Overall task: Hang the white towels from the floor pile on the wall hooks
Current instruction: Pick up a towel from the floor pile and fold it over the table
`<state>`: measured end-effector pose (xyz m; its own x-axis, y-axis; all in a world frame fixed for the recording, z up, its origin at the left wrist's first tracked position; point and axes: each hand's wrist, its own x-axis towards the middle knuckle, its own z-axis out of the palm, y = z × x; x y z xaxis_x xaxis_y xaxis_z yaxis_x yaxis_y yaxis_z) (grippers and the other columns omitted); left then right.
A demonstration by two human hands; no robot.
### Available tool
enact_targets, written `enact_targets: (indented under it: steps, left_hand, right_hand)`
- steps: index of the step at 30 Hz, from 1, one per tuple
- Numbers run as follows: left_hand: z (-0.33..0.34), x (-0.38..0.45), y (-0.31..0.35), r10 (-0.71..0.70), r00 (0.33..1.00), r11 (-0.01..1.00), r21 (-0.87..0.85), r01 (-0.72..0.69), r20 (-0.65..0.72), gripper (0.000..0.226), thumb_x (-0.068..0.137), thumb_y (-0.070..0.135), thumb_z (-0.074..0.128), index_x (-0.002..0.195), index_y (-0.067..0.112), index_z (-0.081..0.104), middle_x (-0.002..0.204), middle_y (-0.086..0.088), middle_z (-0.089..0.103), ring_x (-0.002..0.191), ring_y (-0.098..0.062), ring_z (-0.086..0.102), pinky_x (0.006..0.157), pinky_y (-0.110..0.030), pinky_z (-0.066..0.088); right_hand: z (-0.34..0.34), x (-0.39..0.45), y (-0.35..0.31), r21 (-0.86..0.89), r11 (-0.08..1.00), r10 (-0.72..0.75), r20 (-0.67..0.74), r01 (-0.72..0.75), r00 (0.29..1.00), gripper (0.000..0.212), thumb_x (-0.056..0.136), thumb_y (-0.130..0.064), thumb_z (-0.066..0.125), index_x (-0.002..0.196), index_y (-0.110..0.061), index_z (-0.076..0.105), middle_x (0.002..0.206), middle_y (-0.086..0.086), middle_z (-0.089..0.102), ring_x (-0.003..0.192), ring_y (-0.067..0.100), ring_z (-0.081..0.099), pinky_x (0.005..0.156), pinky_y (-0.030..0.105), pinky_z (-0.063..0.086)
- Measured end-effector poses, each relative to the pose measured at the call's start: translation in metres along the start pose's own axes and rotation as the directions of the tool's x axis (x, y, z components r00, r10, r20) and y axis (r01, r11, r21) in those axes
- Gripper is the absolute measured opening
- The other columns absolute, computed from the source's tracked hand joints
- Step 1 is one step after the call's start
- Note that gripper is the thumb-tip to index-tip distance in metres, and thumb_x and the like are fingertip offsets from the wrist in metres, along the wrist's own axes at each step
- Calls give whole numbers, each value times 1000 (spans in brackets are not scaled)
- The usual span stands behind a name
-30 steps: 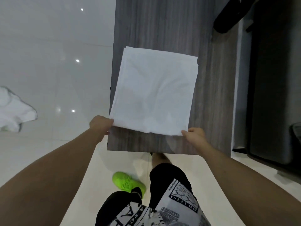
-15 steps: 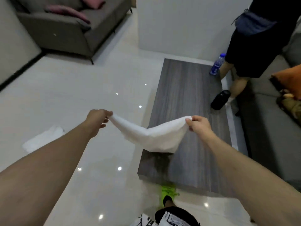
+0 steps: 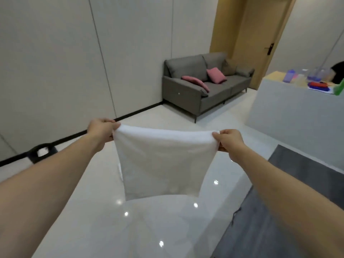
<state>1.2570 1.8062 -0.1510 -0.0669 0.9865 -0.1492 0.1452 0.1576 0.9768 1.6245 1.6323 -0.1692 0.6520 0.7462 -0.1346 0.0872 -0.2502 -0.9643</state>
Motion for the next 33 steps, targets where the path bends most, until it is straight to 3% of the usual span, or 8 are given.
enact_targets:
  steps: [3,6,12,19,21,25,30,33]
  left_hand:
    - [-68,9,3,9,994,998,-62,-16,-113,16,82,9,77,95,9,67,91,-11,67,83,-26,64,63,-31,53]
    - [-136,18,3,30,976,996,-73,-46,-214,20,82,7,76,100,4,70,92,-13,68,80,-23,64,67,-28,52]
    - [-251,32,13,58,896,998,25,-52,-440,21,72,-3,80,89,7,72,89,-14,71,81,-27,68,82,-40,57]
    - [-357,24,37,238,613,927,364,88,-754,11,76,25,81,74,21,71,75,3,68,70,-10,62,60,-20,46]
    - [-380,16,44,255,568,914,387,124,-783,12,78,26,79,74,19,71,78,2,69,74,-13,64,60,-22,46]
    - [-420,-6,53,306,491,919,388,72,-816,10,83,23,70,76,17,65,90,3,67,81,-13,60,65,-25,47]
    - [-478,-40,55,294,336,948,317,15,-895,9,84,21,66,78,17,60,76,2,58,71,-15,51,64,-30,42]
    - [-522,-64,48,286,272,949,310,50,-919,9,83,21,66,76,18,61,75,3,58,70,-13,52,61,-28,42]
  right_hand:
    - [74,11,-38,0,996,-94,82,94,992,24,87,-19,72,107,-12,61,103,9,61,90,24,64,61,31,58]
    - [152,18,-74,8,982,-184,269,189,945,3,87,-18,72,89,-16,72,99,6,68,89,21,66,64,30,59]
    - [295,32,-139,10,917,-318,623,399,715,26,65,-20,90,88,-15,78,91,5,75,87,17,69,78,29,54]
    - [450,26,-207,129,839,-422,768,529,483,15,70,-26,87,70,-18,74,63,-7,65,57,3,60,50,16,46]
    - [489,14,-224,157,764,-487,777,625,400,18,74,-25,84,66,-19,69,73,-13,64,62,2,60,44,11,41]
    - [567,-24,-252,244,587,-572,799,772,182,20,85,-17,70,72,-19,56,86,-6,63,77,16,58,53,20,37]
    - [654,-98,-277,367,477,-547,835,799,-57,23,89,-6,59,103,-20,71,89,-1,65,83,16,59,74,21,38]
    - [701,-149,-287,395,418,-520,842,818,-141,23,85,-3,56,87,-14,75,74,0,65,76,18,60,66,21,38]
